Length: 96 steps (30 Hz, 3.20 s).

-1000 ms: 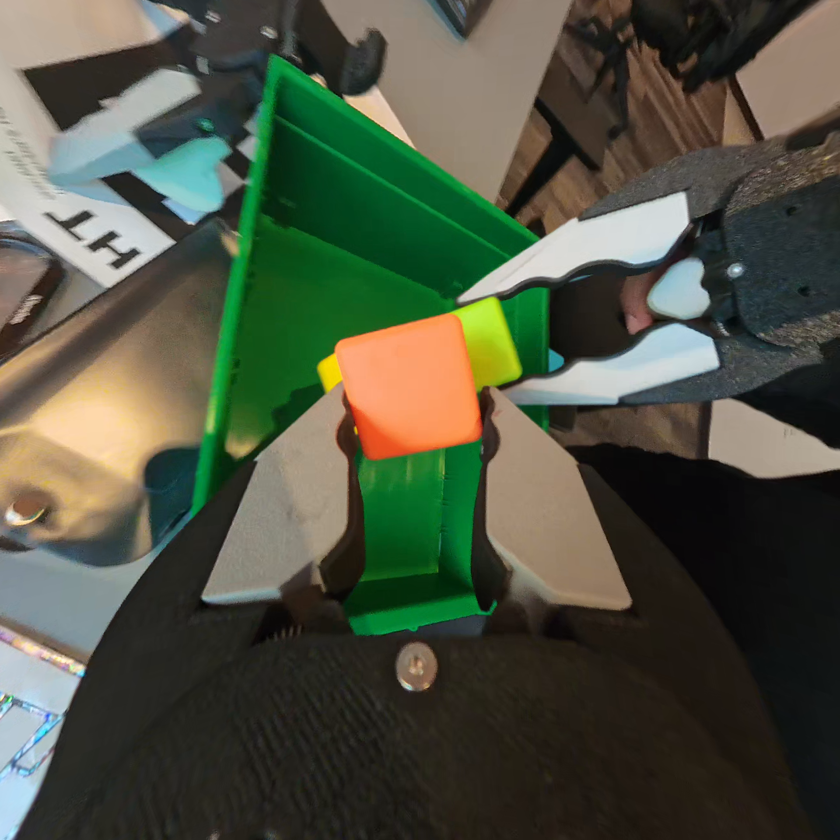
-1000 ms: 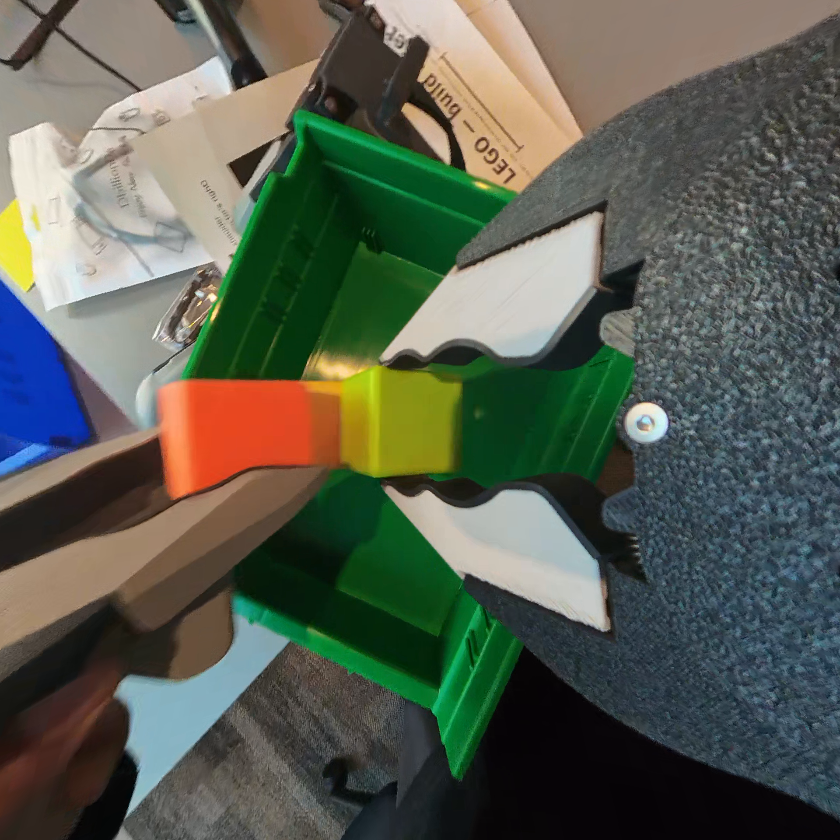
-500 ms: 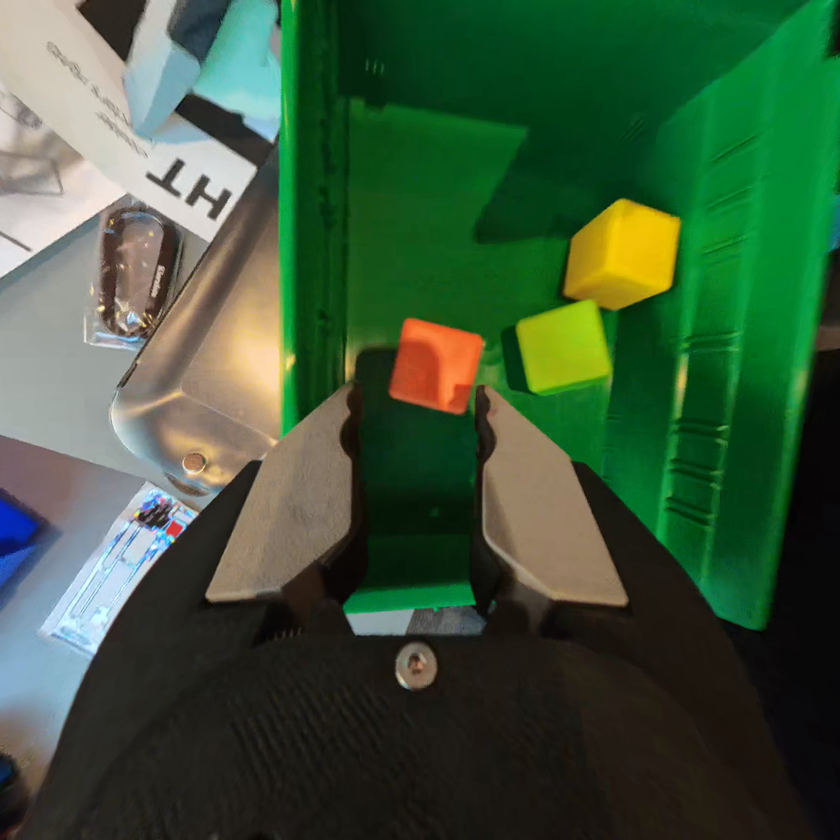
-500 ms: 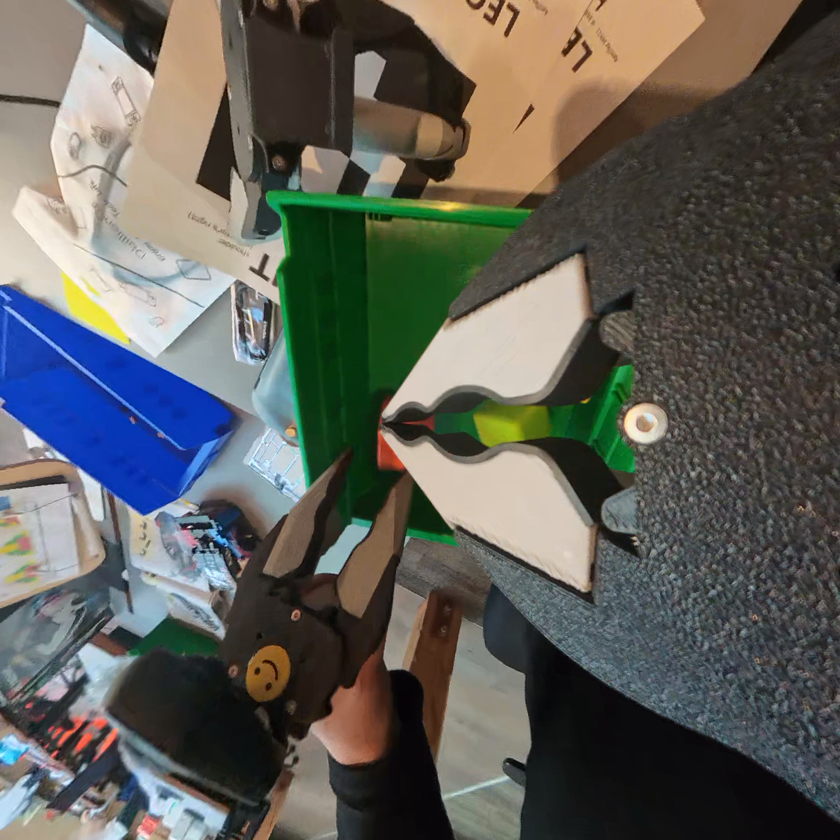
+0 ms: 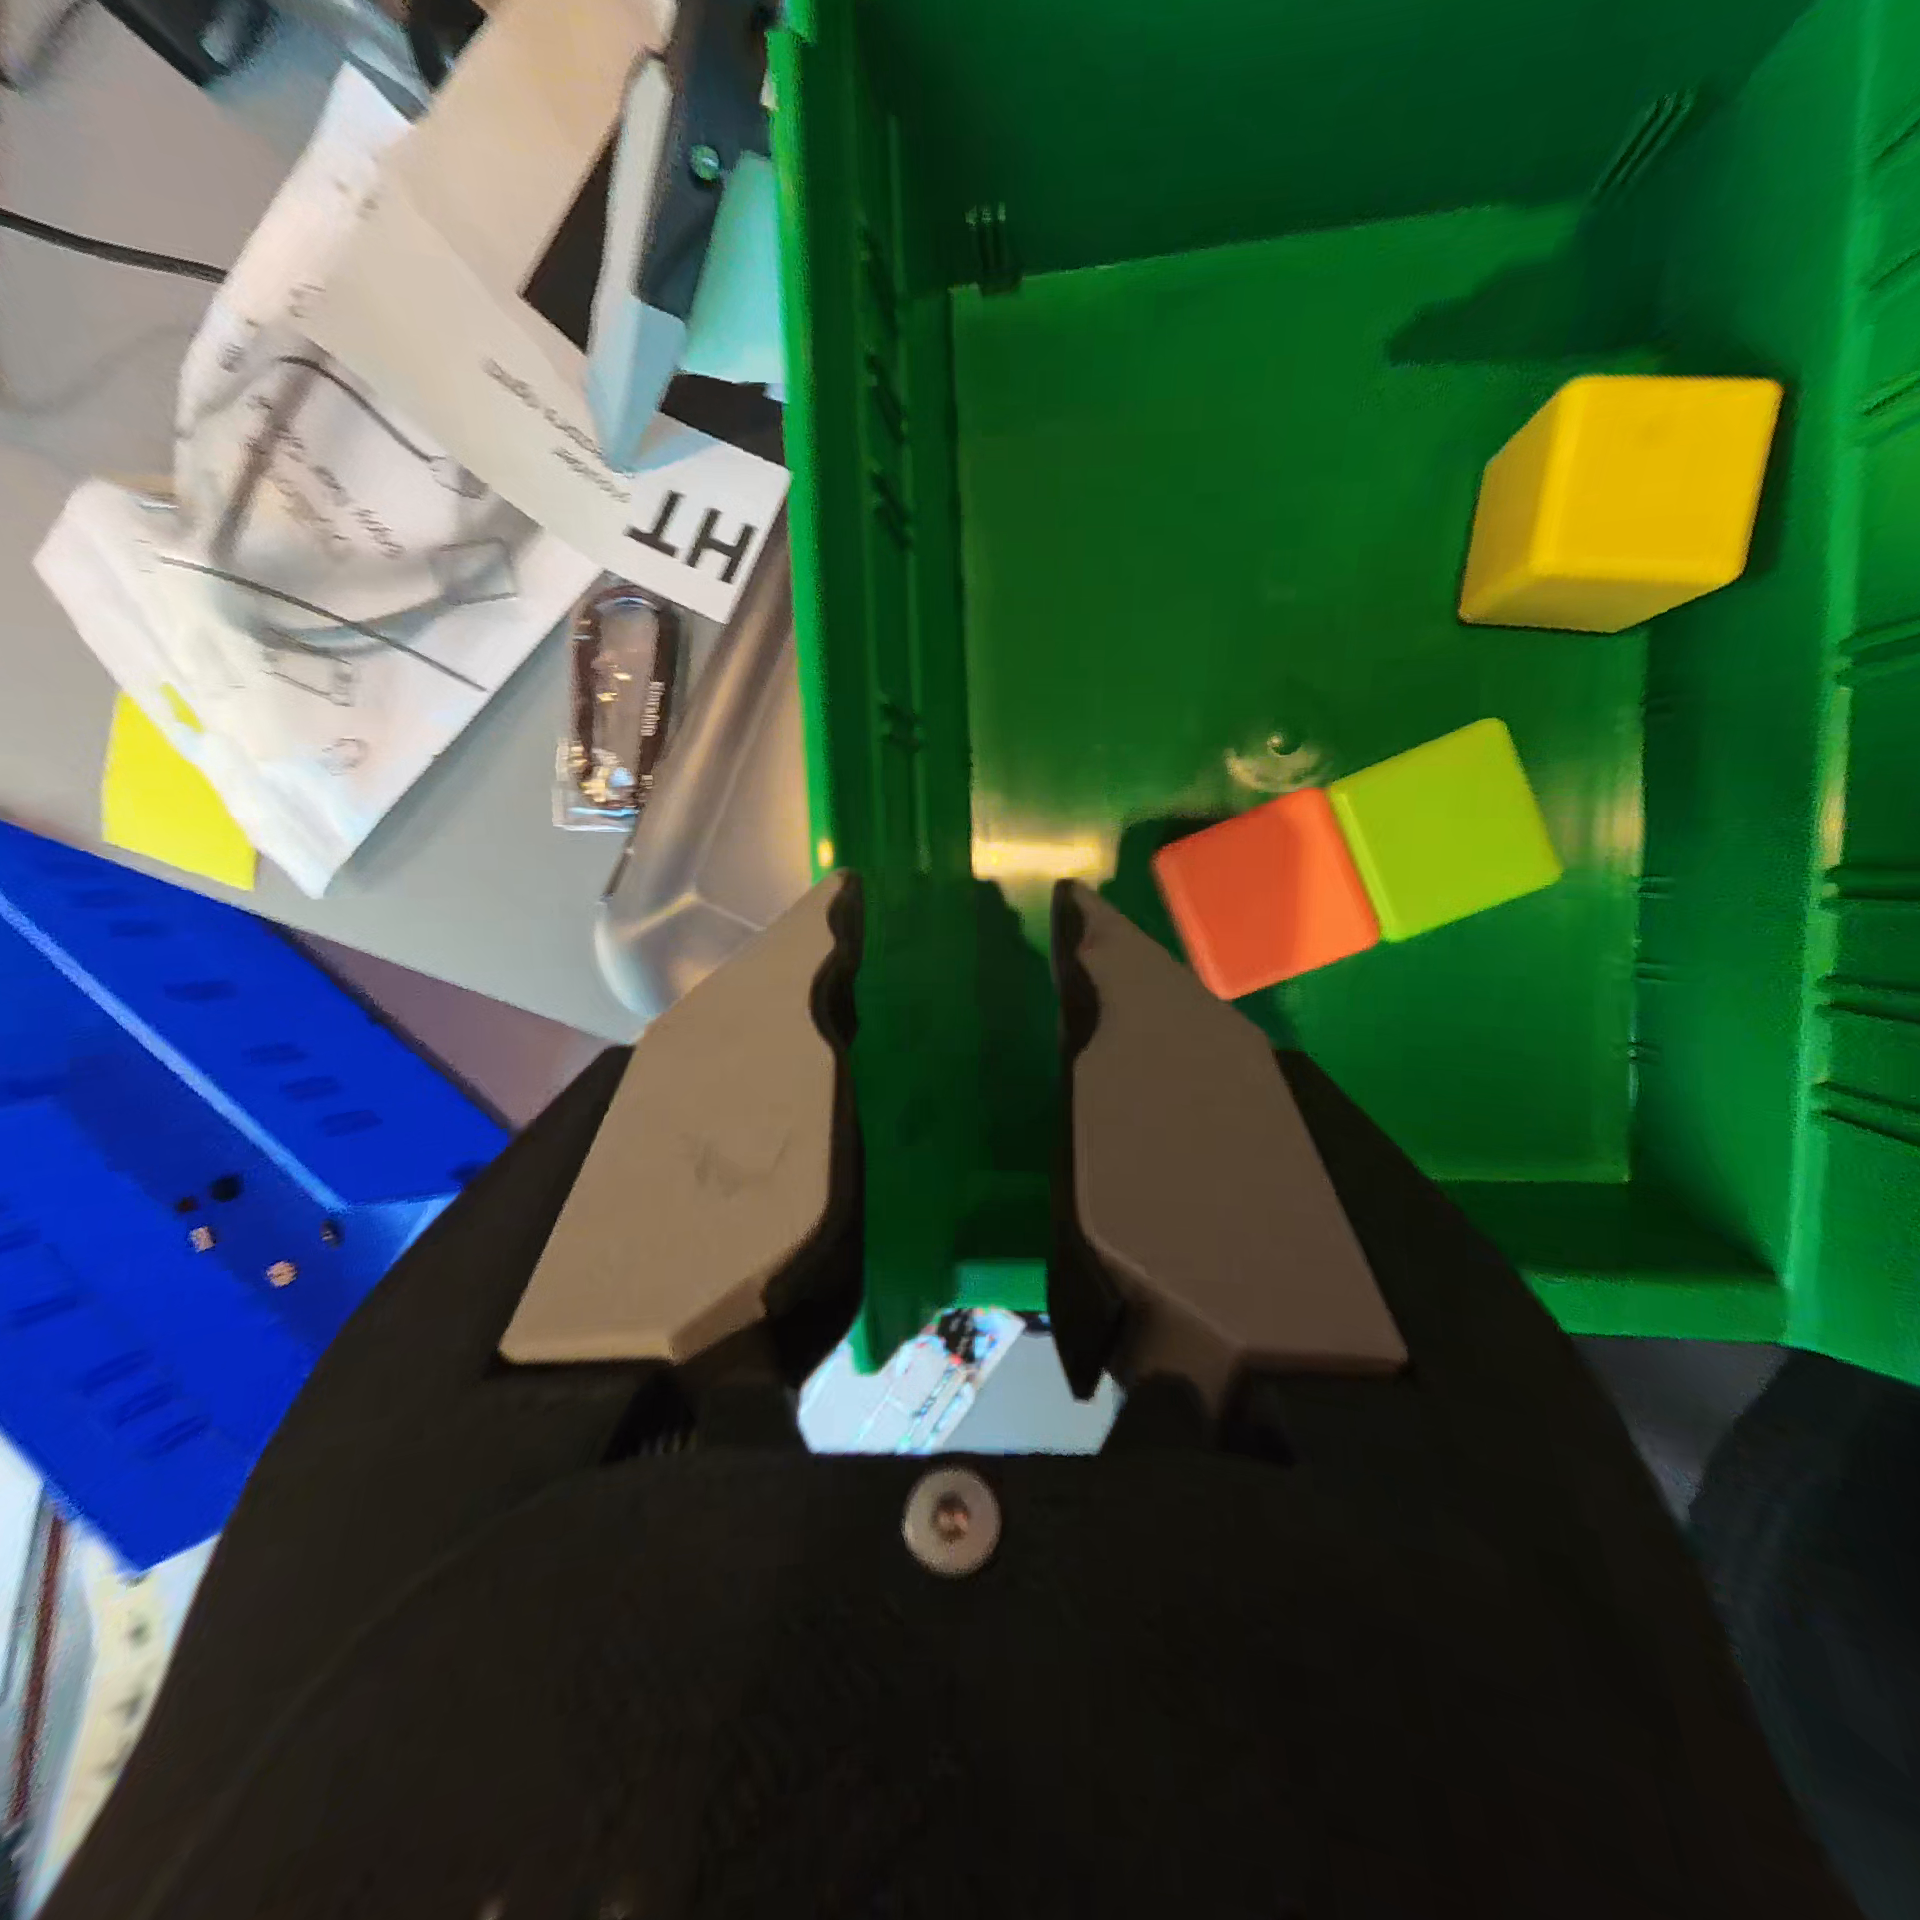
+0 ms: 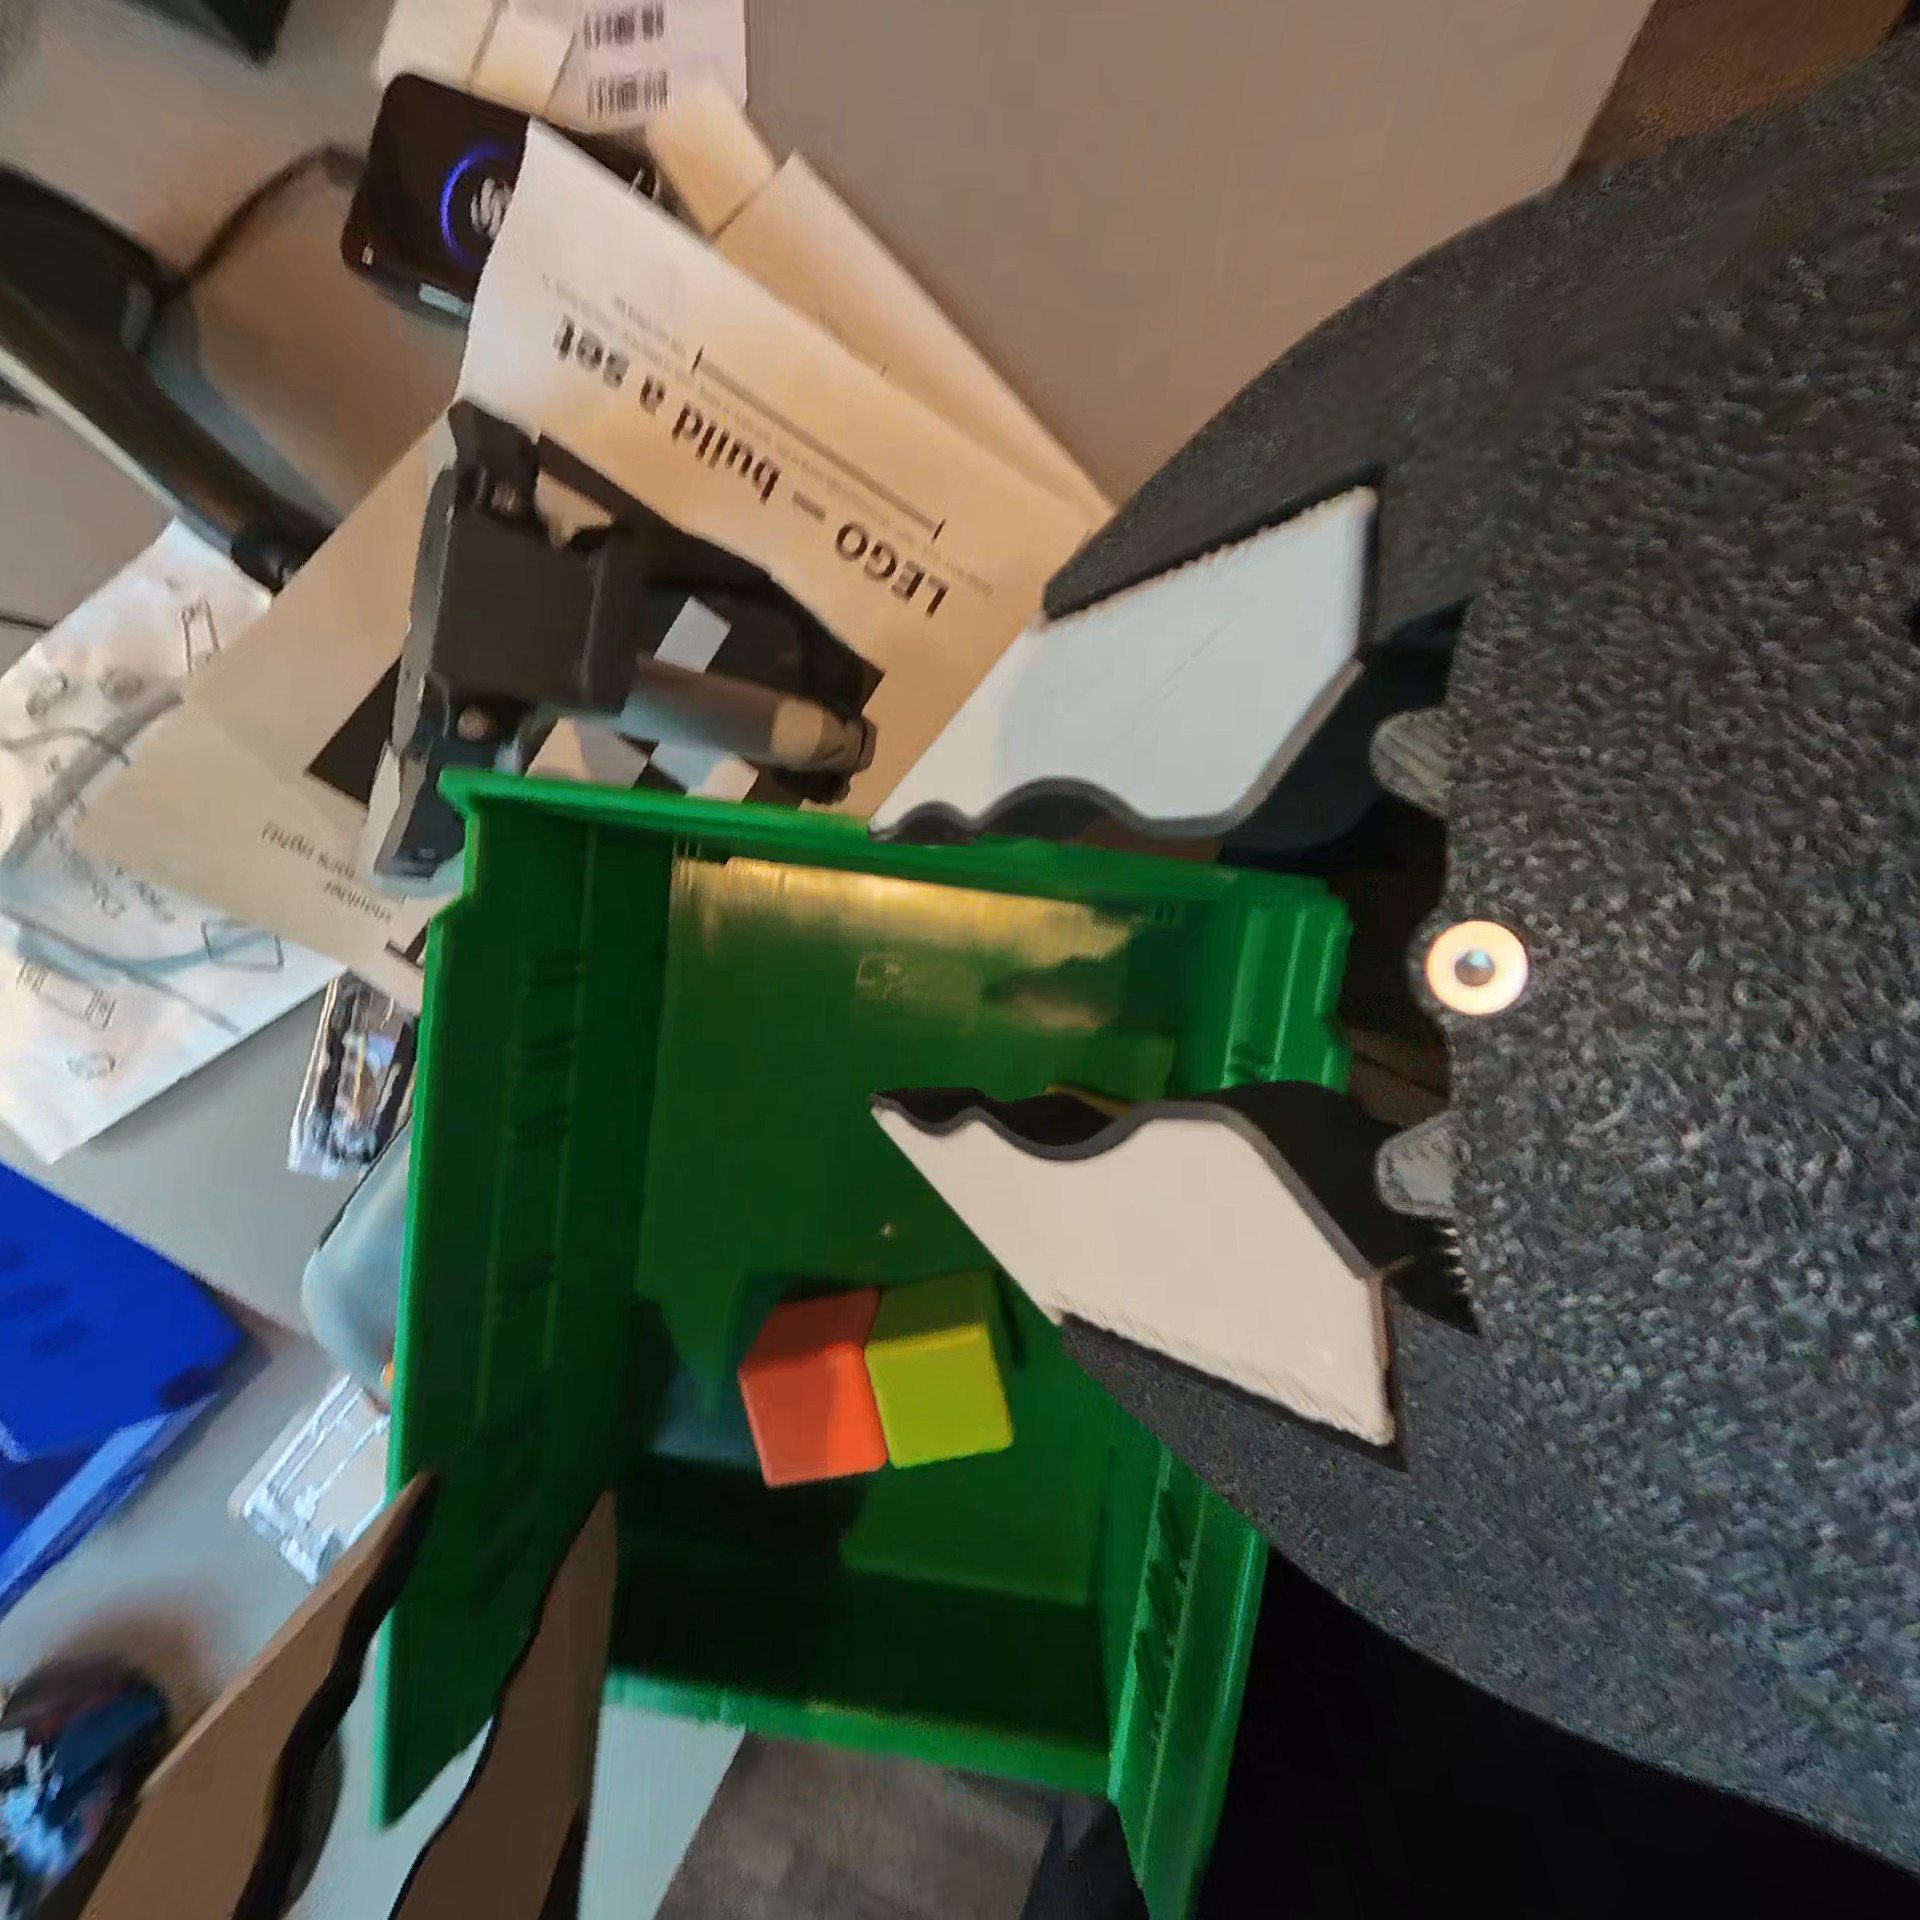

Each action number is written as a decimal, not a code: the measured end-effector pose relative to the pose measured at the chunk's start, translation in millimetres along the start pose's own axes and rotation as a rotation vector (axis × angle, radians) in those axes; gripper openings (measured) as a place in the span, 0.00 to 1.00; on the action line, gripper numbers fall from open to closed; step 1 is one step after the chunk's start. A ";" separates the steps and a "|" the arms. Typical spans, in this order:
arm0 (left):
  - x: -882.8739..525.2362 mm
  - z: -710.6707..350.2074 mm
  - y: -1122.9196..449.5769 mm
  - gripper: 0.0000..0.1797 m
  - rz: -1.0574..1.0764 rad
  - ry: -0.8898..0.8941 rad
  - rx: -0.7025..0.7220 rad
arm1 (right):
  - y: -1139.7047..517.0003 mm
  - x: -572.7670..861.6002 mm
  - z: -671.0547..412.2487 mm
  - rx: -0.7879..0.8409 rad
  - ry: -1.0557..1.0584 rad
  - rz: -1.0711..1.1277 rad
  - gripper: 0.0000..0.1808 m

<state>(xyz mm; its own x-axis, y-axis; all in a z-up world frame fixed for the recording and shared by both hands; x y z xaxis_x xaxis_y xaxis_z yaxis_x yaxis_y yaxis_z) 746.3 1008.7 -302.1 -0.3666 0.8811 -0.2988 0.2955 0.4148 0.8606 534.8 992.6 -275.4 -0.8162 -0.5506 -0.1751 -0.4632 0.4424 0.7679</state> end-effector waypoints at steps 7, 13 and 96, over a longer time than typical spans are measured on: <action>-14.5 37.2 -28.4 0.28 -0.024 0.016 -0.172 | -17.0 28.0 27.5 -0.174 -0.131 0.058 0.30; -44.3 26.4 -55.0 0.15 0.007 -0.011 -0.200 | -48.0 21.1 43.0 -0.283 -0.148 0.022 0.20; -6.1 -98.9 75.3 0.00 -0.074 -0.128 0.457 | 38.2 -64.5 -64.3 0.171 -0.605 -0.826 0.26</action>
<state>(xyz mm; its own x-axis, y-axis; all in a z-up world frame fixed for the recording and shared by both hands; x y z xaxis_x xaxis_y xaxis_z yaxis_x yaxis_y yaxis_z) 683.5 1012.1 -194.6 -0.2985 0.8544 -0.4254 0.6406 0.5097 0.5743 591.9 999.5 -195.2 -0.2368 -0.3018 -0.9235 -0.9616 0.2089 0.1783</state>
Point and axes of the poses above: each gripper's, where its closed fingertips meet, y back along the fingers, z out of its underside, x = y × z across the jaws, the point moved 6 cm from there along y, back along the fingers, and after that the axes turned 10 degrees about -y, right-handed, at the moved point
